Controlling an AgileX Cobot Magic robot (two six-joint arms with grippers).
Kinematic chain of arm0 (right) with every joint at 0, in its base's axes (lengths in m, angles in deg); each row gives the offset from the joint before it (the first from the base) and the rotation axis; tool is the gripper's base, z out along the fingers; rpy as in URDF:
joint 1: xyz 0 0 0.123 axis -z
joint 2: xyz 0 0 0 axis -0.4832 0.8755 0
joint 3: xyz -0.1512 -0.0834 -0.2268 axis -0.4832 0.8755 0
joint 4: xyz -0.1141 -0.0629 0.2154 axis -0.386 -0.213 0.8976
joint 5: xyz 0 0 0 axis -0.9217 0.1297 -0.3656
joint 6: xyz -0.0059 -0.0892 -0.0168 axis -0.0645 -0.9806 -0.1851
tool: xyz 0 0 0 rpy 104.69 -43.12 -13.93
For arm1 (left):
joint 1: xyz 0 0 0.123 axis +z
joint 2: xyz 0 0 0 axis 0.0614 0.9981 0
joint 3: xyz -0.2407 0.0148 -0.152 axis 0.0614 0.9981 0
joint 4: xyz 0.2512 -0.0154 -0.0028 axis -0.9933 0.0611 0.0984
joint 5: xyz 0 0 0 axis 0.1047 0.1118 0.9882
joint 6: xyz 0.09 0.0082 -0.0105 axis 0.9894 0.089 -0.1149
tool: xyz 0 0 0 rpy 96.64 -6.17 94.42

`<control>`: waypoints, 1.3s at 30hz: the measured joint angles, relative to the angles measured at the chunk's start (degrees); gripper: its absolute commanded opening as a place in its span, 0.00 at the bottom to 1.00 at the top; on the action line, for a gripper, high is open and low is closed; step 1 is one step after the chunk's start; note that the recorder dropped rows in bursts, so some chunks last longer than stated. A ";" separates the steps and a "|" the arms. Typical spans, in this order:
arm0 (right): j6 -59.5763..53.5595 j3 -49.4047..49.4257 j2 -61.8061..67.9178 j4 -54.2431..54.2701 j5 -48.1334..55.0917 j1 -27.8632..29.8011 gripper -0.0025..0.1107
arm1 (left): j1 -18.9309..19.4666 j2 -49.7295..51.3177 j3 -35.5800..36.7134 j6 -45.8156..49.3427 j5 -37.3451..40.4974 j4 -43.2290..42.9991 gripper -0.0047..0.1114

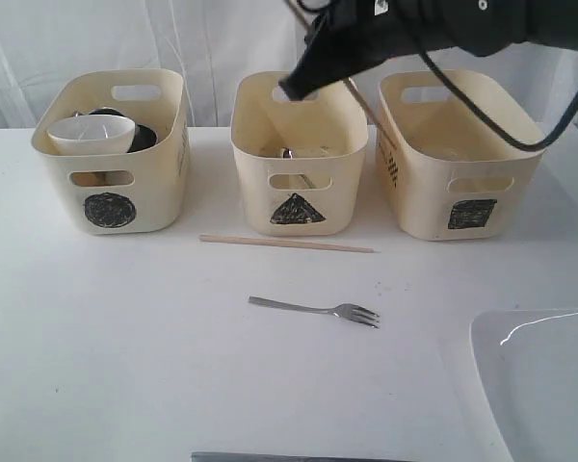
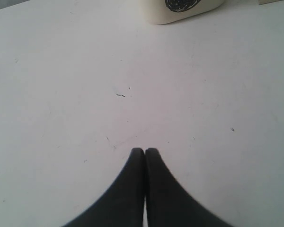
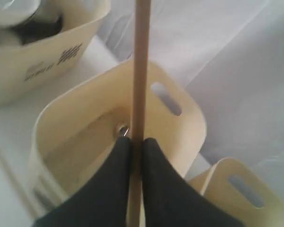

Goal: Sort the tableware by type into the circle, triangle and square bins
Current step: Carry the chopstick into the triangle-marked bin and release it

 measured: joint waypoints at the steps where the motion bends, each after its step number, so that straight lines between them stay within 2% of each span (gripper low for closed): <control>1: 1.75 0.00 0.11 0.00 -2.69 0.70 0.02 | 0.00 0.00 0.00 0.00 0.00 0.00 0.04; 6: 8.58 0.00 3.00 0.00 -21.16 3.05 0.02 | 0.00 0.00 0.00 0.00 0.00 0.00 0.04; 11: 9.84 0.00 8.57 1.22 -36.03 2.98 0.02 | 0.00 0.00 0.00 0.00 0.00 0.00 0.04; 21: 10.33 0.00 21.70 3.81 -47.08 2.98 0.03 | 0.00 0.00 0.00 0.00 -0.10 0.00 0.04; 24: 10.47 0.00 23.71 6.21 -47.88 2.98 0.10 | 0.00 0.00 0.00 0.00 -0.10 0.00 0.04; 32: 10.47 -1.38 26.10 9.83 -47.97 2.98 0.40 | 0.00 0.00 0.00 0.00 -0.10 0.00 0.04; 34: 10.47 -2.30 26.10 9.83 -48.13 2.98 0.44 | 0.00 0.00 0.00 0.00 -0.10 0.00 0.04; 39: 9.22 -3.31 26.10 9.83 -48.92 2.98 0.44 | 0.00 0.00 0.00 0.00 -0.10 0.00 0.04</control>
